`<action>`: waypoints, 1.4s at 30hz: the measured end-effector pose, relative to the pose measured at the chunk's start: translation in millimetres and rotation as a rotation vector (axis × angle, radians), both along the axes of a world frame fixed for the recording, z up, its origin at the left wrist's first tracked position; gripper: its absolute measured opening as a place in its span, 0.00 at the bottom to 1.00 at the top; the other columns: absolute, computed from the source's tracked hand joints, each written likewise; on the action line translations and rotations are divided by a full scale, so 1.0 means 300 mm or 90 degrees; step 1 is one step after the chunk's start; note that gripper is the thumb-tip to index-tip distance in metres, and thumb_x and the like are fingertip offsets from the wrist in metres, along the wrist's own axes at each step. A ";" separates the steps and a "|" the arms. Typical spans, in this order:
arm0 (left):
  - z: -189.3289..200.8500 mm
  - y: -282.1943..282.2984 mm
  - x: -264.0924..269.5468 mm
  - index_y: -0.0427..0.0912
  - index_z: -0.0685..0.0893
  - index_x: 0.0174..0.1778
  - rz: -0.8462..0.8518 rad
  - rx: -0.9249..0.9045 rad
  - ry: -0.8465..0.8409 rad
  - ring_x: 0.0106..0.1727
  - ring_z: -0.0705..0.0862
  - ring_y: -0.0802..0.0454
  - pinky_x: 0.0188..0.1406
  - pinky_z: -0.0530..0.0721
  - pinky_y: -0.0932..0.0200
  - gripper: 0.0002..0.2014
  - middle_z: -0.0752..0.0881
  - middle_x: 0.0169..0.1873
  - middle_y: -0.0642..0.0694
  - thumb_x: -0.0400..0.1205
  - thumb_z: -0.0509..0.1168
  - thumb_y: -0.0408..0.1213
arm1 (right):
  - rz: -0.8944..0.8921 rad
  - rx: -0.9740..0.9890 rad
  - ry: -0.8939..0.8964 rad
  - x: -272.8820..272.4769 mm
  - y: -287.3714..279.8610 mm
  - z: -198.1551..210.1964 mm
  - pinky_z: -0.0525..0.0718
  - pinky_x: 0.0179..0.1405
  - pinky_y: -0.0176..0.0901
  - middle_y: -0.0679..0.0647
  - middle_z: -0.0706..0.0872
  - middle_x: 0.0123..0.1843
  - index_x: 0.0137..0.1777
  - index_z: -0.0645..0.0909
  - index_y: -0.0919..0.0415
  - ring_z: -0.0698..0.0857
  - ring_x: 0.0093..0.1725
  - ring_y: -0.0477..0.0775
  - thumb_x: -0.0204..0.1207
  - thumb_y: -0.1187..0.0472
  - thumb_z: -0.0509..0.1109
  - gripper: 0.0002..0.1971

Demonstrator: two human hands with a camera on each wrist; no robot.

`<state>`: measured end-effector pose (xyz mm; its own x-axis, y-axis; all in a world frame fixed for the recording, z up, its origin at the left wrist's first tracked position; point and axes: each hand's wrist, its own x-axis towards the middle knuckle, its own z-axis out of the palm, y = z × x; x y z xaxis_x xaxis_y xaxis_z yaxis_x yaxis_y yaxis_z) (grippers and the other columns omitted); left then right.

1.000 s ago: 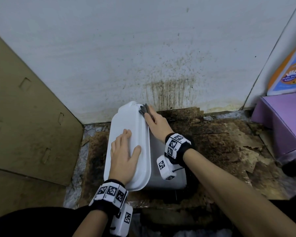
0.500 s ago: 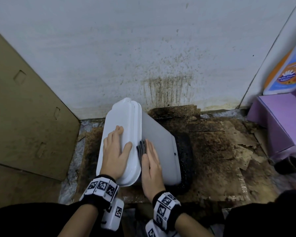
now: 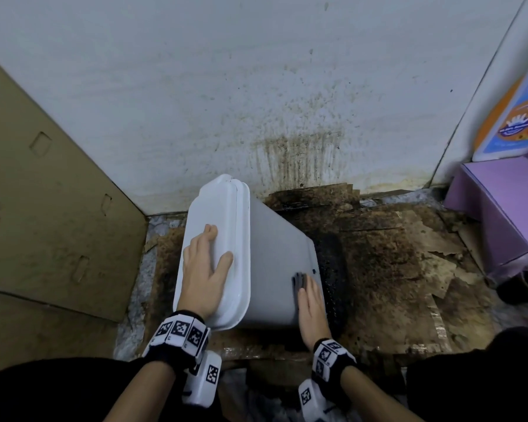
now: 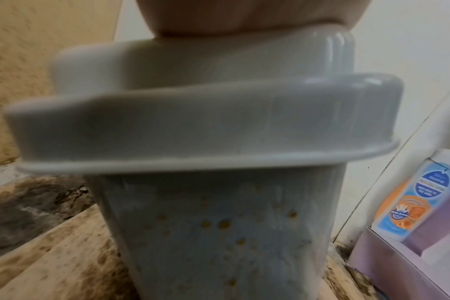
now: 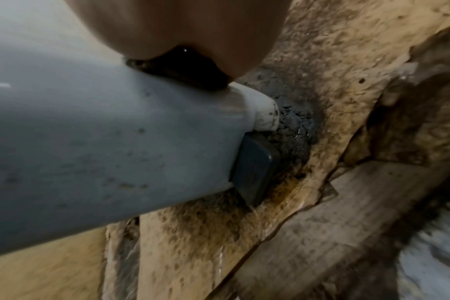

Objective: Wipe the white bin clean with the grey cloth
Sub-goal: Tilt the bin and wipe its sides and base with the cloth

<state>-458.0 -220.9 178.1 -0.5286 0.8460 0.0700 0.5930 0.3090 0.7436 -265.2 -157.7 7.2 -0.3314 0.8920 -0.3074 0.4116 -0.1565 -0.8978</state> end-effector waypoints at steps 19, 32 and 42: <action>-0.036 -0.004 -0.028 0.49 0.65 0.83 -0.001 0.010 0.011 0.82 0.60 0.54 0.82 0.57 0.51 0.29 0.67 0.79 0.53 0.84 0.57 0.50 | -0.004 -0.068 -0.055 -0.012 0.160 -0.063 0.47 0.87 0.51 0.55 0.54 0.89 0.87 0.53 0.60 0.54 0.87 0.57 0.89 0.52 0.53 0.30; -0.039 -0.004 -0.034 0.47 0.65 0.82 -0.001 0.005 0.026 0.80 0.61 0.49 0.82 0.59 0.49 0.31 0.68 0.77 0.47 0.82 0.55 0.54 | 0.000 0.145 0.067 -0.173 -0.167 0.291 0.40 0.85 0.38 0.35 0.48 0.85 0.88 0.51 0.50 0.43 0.86 0.37 0.82 0.34 0.34 0.37; -0.036 -0.012 -0.035 0.49 0.65 0.82 0.002 -0.003 0.021 0.79 0.61 0.51 0.80 0.57 0.51 0.31 0.68 0.77 0.49 0.82 0.55 0.53 | 0.005 0.151 -0.004 -0.071 -0.098 0.085 0.45 0.87 0.43 0.45 0.51 0.89 0.88 0.51 0.50 0.47 0.87 0.43 0.86 0.40 0.40 0.32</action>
<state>-468.5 -224.4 167.3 -0.5294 0.8443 0.0826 0.6155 0.3152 0.7224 -286.5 -187.0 32.8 -0.3378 0.9368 -0.0915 0.4179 0.0621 -0.9063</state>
